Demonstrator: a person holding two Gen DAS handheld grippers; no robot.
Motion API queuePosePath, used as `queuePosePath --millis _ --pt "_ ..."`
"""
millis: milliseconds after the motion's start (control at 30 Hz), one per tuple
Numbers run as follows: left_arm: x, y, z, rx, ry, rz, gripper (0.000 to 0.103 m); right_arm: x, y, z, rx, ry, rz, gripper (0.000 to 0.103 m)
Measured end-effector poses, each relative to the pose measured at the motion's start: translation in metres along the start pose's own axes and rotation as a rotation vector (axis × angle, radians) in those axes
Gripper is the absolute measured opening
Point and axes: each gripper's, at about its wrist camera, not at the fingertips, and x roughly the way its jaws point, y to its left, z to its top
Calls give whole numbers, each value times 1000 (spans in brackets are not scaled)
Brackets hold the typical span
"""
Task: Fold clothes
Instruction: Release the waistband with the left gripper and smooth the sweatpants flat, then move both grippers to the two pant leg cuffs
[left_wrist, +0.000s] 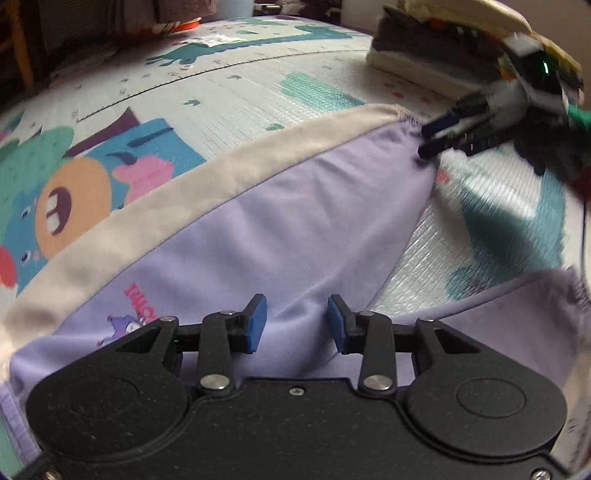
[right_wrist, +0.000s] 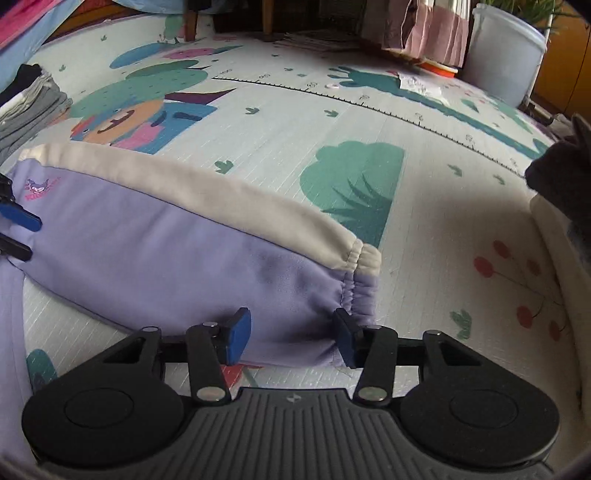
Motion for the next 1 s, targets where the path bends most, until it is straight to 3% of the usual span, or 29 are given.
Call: queuePosePath --millis 200,333,433,533,667,767,867,1000 --pt "-48 15 -25 5 -7 79 35 -37 21 -14 -10 -46 44 51" --pt "-89 33 -59 12 17 139 35 -89 81 -42 -155 -65 221 51" --pt "-114 47 -91 -15 54 174 35 -119 136 -74 -306 -30 389 51" --pt "-124 54 -117 -73 77 189 35 -133 173 -104 -405 39 495 52" --pt "-110 54 -146 -76 153 204 35 -128 178 -132 -448 128 482 55" --pt "-114 50 -146 -90 193 177 35 -127 168 -141 -453 181 469 57" --pt "-119 38 -146 -1 233 151 36 -133 155 -139 -452 207 424 57" --pt "-136 46 -132 -60 91 186 35 -141 138 -141 -414 215 392 57"
